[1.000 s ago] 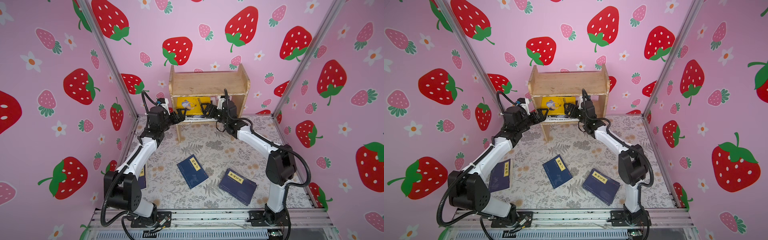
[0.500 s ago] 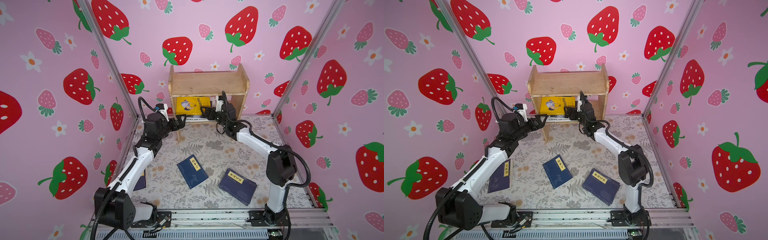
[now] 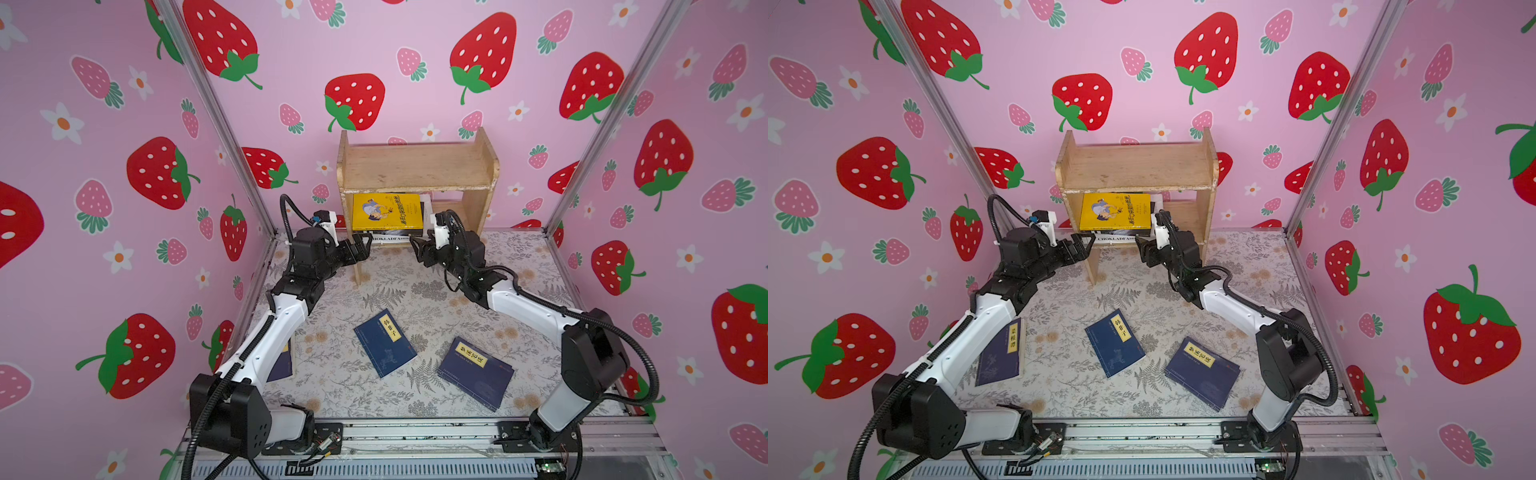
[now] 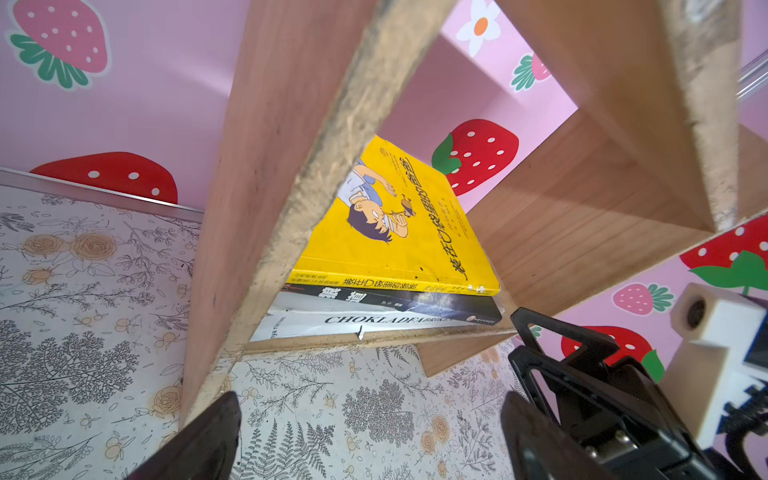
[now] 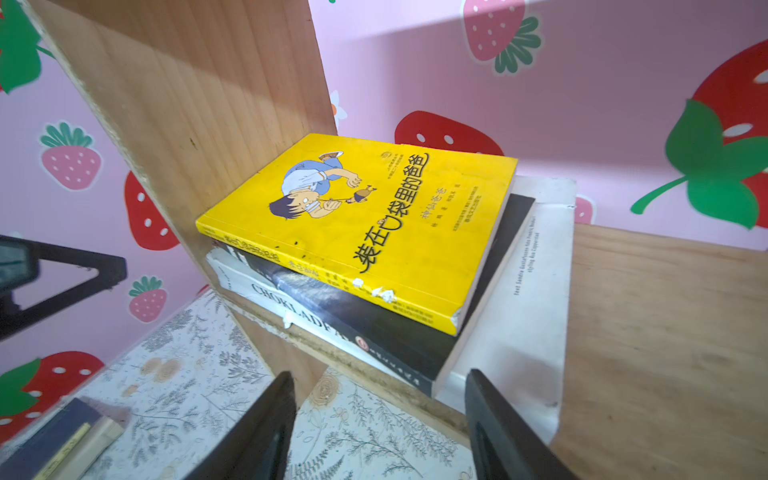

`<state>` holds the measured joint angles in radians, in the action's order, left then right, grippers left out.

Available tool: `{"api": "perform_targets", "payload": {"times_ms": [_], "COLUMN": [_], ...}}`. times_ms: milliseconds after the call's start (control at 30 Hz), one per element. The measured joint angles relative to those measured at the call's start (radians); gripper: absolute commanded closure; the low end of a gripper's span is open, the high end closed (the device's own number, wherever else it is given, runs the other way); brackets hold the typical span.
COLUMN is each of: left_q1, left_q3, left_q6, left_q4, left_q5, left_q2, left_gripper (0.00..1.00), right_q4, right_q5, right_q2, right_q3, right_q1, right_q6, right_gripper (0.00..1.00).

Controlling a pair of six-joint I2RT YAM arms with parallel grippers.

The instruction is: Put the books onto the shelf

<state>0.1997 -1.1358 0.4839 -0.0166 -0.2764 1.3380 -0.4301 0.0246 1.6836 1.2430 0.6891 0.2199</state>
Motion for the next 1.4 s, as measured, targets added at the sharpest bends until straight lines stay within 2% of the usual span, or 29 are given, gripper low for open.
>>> {"api": "perform_targets", "payload": {"times_ms": [367,500,600,1100,1333,1367,1400], "left_q1": [0.0,0.0,0.0,0.0,0.0,0.0,0.0], "left_q3": [-0.001,-0.002,-0.002,-0.002,-0.002,-0.002,-0.002], "left_q6": [-0.009,-0.009,-0.009,-0.009,-0.008,-0.008,-0.008], "left_q4": [0.029,0.037,0.037,0.043,0.043,0.043,0.043], "left_q5": [0.03,0.042,0.052,0.086,0.087,0.089,0.091], "left_q2": [0.0,0.0,0.0,0.0,0.0,0.0,0.0], "left_gripper": [0.01,0.01,0.01,0.01,0.01,0.01,0.01], "right_q4": [-0.025,-0.018,-0.019,-0.041,-0.045,-0.047,-0.051], "right_q5": [-0.034,-0.042,-0.048,-0.088,-0.099,-0.102,-0.105], "right_q2": [0.045,0.052,0.057,0.11,0.121,0.121,0.121], "right_q3": [0.014,0.014,0.023,0.071,0.081,0.081,0.08], "right_q1": [0.0,0.0,0.0,0.0,-0.002,-0.002,-0.002], "right_q6": [-0.099,-0.121,-0.13,-0.143,-0.142,-0.142,-0.142], "right_gripper": [0.48,0.48,0.56,0.73,0.7,0.68,0.61]}}
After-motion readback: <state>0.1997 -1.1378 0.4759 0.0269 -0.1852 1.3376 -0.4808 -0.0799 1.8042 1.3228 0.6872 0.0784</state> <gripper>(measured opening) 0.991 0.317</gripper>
